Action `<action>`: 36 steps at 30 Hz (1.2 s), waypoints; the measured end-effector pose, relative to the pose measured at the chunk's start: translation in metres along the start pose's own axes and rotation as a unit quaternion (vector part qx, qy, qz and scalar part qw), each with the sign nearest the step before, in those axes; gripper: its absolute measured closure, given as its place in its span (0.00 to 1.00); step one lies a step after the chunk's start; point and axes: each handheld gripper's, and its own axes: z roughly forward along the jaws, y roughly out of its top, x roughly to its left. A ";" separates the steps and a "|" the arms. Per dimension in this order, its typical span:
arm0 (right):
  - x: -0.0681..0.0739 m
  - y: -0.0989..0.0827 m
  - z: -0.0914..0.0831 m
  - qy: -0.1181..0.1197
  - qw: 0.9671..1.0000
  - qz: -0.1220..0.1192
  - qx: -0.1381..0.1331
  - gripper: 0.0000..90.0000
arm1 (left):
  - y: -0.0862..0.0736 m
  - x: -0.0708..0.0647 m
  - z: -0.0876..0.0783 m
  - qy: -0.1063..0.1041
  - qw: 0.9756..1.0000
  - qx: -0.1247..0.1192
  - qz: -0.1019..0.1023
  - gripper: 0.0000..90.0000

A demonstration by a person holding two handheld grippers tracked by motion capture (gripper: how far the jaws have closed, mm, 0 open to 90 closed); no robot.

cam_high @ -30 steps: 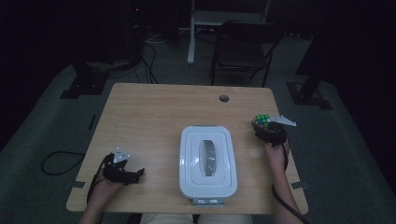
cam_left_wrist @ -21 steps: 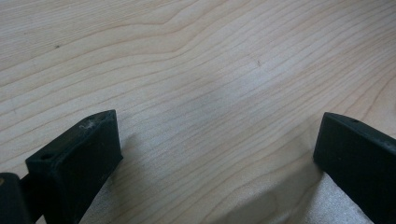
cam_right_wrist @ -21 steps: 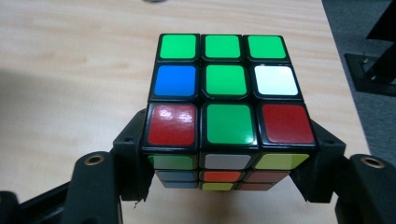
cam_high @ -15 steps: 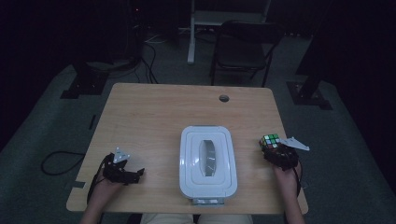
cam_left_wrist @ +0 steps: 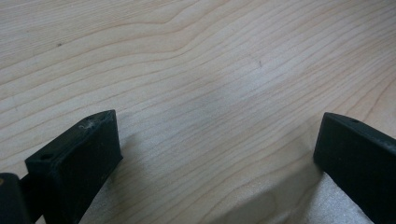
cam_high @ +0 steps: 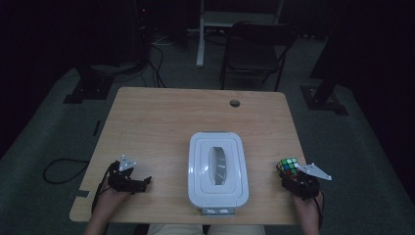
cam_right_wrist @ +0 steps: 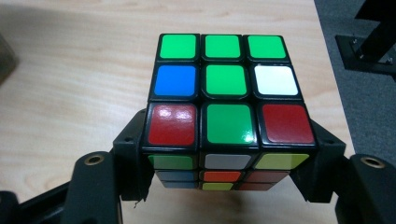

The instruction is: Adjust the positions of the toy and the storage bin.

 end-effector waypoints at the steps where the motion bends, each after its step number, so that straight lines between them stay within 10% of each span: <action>1: -0.001 -0.002 0.000 -0.003 1.000 0.002 0.004 0.38 | 0.000 0.000 0.000 0.000 1.000 0.000 0.000 0.02; 19: -0.010 -0.008 0.006 0.002 1.000 0.010 0.021 0.30 | 0.001 -0.003 0.001 0.012 1.000 0.001 -0.012 0.02; 36: 0.008 0.025 -0.015 0.017 0.999 -0.017 -0.035 0.17 | 0.001 -0.004 0.001 0.011 1.000 0.000 -0.011 0.02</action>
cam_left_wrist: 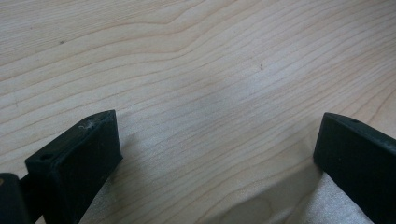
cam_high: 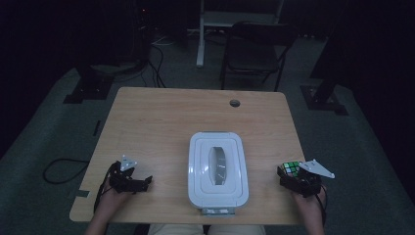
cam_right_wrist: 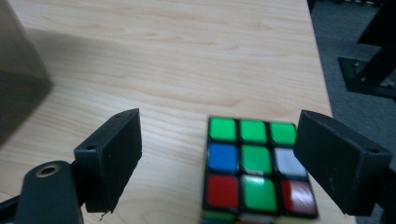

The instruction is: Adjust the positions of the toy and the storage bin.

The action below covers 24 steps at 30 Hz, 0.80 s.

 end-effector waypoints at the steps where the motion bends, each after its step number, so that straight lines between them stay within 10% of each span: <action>1: 0.001 0.003 0.001 0.003 1.000 -0.001 -0.004 0.18 | 0.000 0.000 0.000 0.000 1.000 0.000 0.000 0.01; 12: 0.023 0.015 0.014 0.031 0.998 -0.050 -0.016 0.14 | 0.000 0.001 0.000 -0.003 1.000 -0.001 0.003 0.01; 17: 0.035 0.011 0.026 0.107 0.992 -0.064 -0.016 0.18 | -0.001 0.001 0.000 -0.005 1.000 -0.001 0.005 0.01; 24: 0.051 0.003 0.040 0.131 0.988 -0.078 0.003 0.19 | -0.001 0.002 -0.001 -0.014 1.000 -0.002 0.011 0.01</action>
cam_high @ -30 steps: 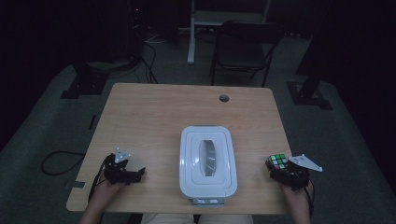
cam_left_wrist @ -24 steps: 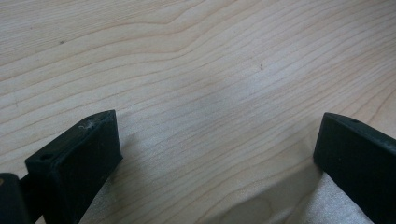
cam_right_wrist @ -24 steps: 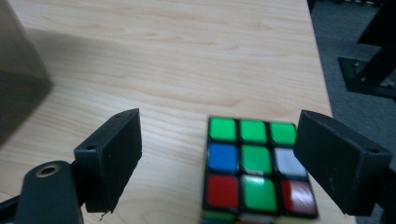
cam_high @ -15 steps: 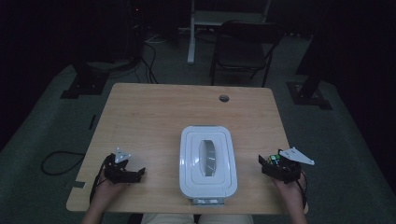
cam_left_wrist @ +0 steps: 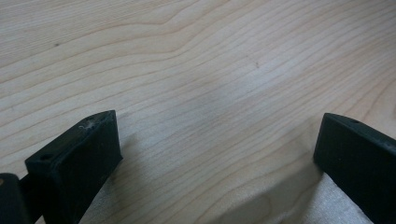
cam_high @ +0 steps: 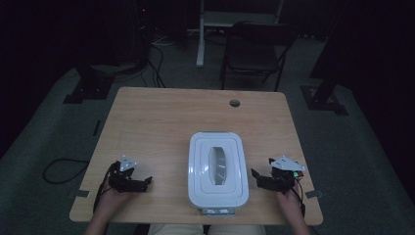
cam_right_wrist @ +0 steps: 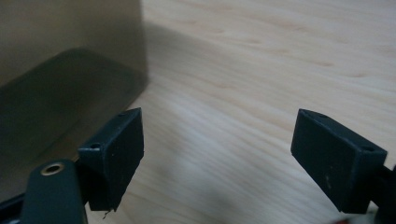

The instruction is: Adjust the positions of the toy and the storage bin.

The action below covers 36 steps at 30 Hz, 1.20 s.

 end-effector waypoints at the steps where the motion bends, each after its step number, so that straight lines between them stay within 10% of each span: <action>1: 0.001 -0.001 0.002 0.004 1.000 0.000 0.003 0.21 | 0.000 0.000 0.000 -0.002 1.000 -0.001 0.000 0.02; 21: 0.008 -0.015 0.033 0.025 0.996 -0.021 0.083 0.20 | -0.001 0.000 0.000 -0.004 1.000 0.002 0.008 0.01; 36: 0.008 -0.015 0.034 0.032 0.995 -0.023 0.089 0.16 | -0.001 0.000 0.000 -0.005 1.000 0.002 0.008 0.02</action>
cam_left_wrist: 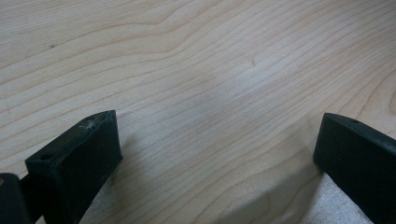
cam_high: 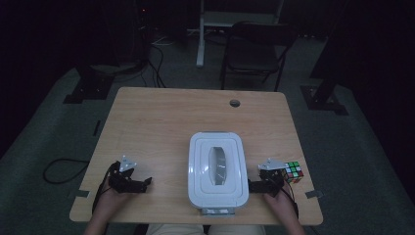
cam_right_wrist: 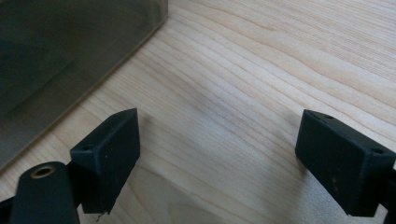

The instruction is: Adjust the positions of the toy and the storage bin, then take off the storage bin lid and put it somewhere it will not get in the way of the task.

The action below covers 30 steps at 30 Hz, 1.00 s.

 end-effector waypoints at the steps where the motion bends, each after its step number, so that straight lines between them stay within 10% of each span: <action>1: 0.000 0.000 0.000 0.000 1.000 0.000 0.000 0.16 | 0.000 0.000 0.000 0.000 1.000 0.000 0.000 0.02; 13: 0.000 0.000 0.000 0.002 1.000 -0.001 0.001 0.15 | 0.001 0.003 0.001 0.002 1.000 -0.001 -0.003 0.02; 30: 0.000 0.000 0.000 0.002 1.000 -0.001 0.001 0.15 | 0.030 -0.017 -0.036 -0.070 0.996 -0.042 0.021 0.02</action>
